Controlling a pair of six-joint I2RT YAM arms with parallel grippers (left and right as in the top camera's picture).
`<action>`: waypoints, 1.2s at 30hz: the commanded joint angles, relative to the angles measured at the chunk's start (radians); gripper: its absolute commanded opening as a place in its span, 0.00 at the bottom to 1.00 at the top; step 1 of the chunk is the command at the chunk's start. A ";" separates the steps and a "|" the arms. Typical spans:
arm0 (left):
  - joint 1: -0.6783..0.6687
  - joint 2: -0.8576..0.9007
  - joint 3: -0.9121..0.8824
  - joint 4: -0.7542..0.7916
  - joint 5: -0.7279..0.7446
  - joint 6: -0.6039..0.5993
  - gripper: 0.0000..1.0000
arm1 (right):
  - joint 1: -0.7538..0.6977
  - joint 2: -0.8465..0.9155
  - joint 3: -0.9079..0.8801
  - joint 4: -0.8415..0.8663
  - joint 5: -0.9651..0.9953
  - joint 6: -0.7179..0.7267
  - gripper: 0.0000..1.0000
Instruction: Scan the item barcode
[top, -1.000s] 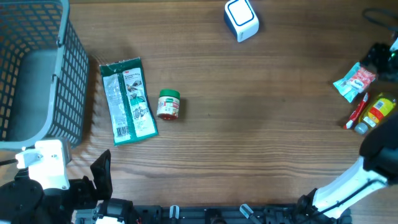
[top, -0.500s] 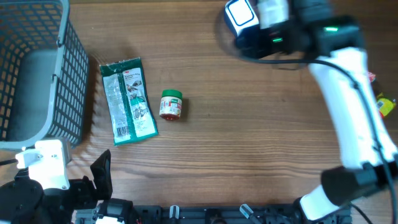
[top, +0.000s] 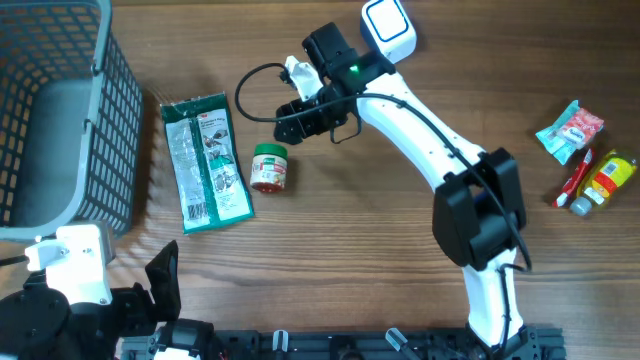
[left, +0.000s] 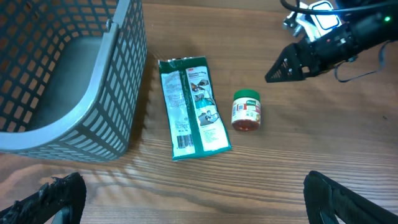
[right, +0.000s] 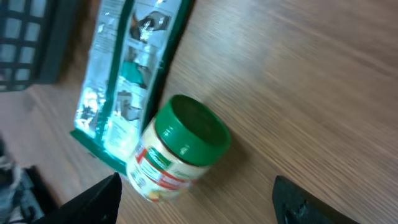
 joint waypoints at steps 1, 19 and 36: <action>0.003 -0.001 0.001 0.002 0.005 0.012 1.00 | 0.007 0.034 -0.017 0.006 -0.098 0.002 0.81; 0.003 -0.001 0.001 0.002 0.005 0.012 1.00 | 0.005 0.034 -0.369 0.456 -0.187 0.178 0.90; 0.003 -0.001 0.001 0.002 0.005 0.012 1.00 | 0.003 0.034 -0.414 0.495 -0.198 0.262 0.88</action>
